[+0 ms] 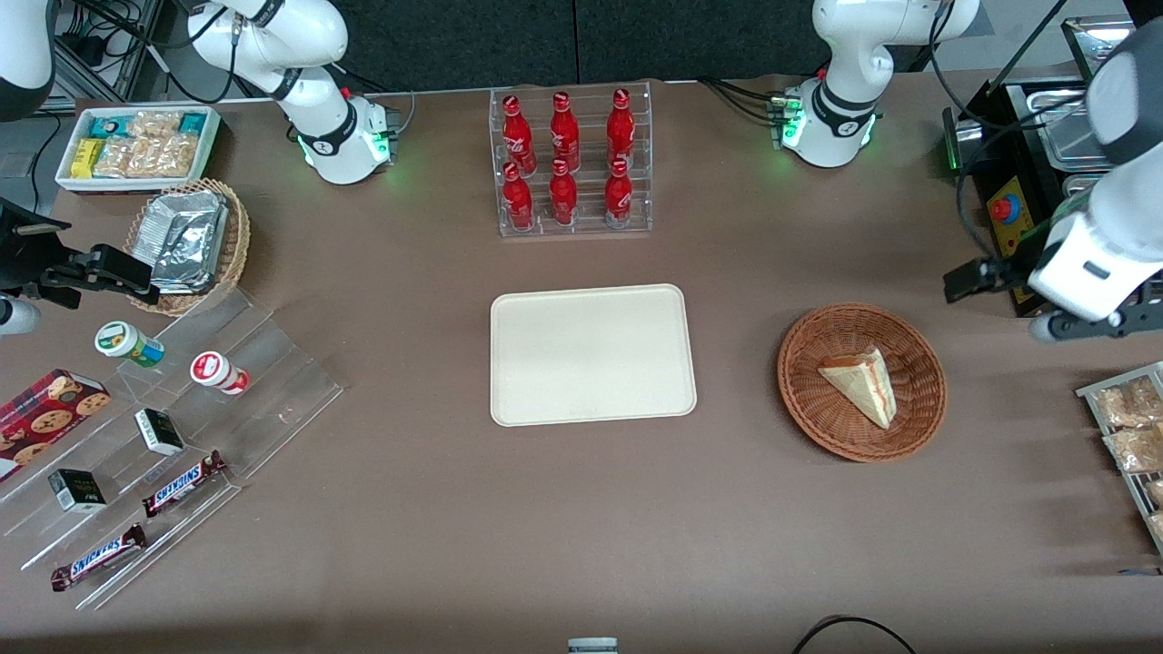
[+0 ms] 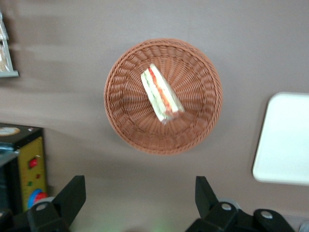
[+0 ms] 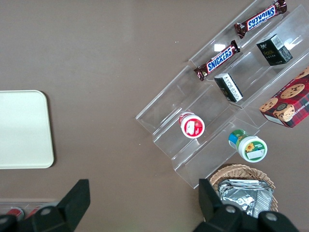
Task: Place sandwich from basket to tray
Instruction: 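Move the left gripper from rest toward the wicker basket, then lower the open left gripper over the wrapped sandwich in the basket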
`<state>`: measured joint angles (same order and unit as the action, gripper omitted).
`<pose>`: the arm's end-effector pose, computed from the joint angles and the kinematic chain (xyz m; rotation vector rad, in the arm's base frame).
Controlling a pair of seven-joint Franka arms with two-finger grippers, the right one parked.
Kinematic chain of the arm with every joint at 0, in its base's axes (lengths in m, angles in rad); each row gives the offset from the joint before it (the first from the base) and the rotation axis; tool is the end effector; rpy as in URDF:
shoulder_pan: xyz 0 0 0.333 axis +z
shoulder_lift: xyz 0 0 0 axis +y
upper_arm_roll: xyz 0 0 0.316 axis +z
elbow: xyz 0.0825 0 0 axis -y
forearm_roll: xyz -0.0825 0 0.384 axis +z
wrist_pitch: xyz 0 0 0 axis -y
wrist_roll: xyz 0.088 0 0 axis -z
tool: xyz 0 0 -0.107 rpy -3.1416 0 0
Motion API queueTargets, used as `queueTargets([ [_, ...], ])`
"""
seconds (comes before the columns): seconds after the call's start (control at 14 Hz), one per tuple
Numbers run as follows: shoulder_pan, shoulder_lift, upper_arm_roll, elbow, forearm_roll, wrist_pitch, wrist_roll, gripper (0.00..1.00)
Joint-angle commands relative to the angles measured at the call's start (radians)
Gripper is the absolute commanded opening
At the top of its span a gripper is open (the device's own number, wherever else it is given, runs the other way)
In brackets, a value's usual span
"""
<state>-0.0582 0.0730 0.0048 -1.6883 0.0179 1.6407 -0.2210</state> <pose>0.5718 -0.0288 0.5336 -3.0913 -0.2560 0.1817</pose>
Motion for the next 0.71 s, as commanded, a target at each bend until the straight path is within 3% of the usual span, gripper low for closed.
queueTargets([
  [0.0,0.008,-0.035,-0.003,-0.146,0.002,0.144,-0.101,1.00],
  [0.64,0.008,-0.038,-0.003,-0.370,0.004,0.458,-0.379,1.00],
])
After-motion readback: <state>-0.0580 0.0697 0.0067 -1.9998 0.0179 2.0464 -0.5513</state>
